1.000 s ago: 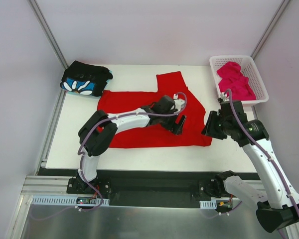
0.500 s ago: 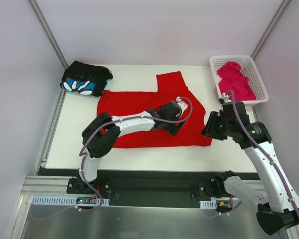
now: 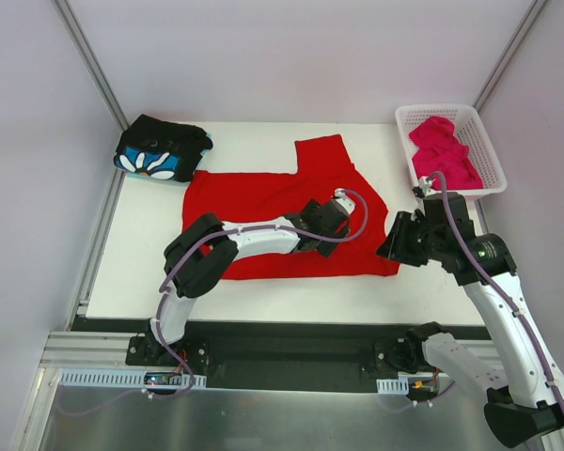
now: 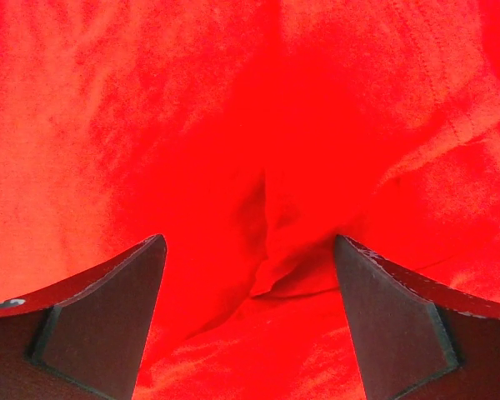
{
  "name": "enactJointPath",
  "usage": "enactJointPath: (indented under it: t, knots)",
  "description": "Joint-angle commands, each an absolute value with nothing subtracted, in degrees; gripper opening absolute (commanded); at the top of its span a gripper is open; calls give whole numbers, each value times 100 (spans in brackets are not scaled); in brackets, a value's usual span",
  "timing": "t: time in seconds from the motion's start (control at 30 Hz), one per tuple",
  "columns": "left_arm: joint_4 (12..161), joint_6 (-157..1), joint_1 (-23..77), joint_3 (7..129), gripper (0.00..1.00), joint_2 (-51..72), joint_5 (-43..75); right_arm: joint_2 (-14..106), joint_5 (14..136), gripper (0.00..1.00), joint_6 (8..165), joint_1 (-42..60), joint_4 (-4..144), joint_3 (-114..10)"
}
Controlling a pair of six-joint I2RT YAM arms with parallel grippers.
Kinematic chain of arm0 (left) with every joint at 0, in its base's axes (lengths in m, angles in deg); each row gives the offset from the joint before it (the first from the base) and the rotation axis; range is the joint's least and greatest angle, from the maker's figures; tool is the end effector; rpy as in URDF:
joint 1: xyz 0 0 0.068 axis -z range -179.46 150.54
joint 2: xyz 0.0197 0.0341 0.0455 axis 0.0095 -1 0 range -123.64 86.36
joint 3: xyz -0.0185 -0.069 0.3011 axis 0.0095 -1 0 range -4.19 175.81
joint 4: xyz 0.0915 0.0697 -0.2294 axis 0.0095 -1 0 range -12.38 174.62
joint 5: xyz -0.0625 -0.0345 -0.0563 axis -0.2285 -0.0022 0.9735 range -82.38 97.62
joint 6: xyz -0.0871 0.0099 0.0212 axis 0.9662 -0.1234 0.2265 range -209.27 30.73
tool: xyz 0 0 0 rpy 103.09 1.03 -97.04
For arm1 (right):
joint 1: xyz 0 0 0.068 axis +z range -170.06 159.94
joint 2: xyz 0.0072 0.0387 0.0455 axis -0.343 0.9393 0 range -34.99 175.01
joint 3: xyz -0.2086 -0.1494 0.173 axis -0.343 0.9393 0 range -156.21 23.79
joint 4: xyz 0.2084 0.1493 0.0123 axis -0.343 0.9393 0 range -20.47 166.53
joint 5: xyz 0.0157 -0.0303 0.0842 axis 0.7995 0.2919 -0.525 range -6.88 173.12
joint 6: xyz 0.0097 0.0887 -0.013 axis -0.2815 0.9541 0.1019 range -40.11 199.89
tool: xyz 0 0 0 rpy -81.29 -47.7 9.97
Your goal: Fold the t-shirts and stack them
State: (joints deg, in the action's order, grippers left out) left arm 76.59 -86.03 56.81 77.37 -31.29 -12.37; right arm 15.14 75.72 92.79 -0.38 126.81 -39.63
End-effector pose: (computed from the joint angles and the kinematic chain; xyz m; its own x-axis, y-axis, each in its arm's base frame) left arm 0.2988 -0.3977 0.1837 -0.4225 0.5369 -0.7302 0.6223 0.7576 0.1970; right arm 0.1443 0.0626 0.3518 -0.7315 -0.0264 -0.6813 -0.2646 0.9319 0.2479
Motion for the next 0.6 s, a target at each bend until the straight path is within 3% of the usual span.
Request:
enactJointPath:
  t: [0.0, 0.57]
  knots:
    - [7890, -8673, 5714, 7781, 82, -3141, -1699, 1396, 7425, 34, 9360, -81, 12640, -4028]
    - [9147, -8374, 5706, 7052, 84, -3071, -3096, 1220, 7143, 34, 9334, -81, 12587, -3940]
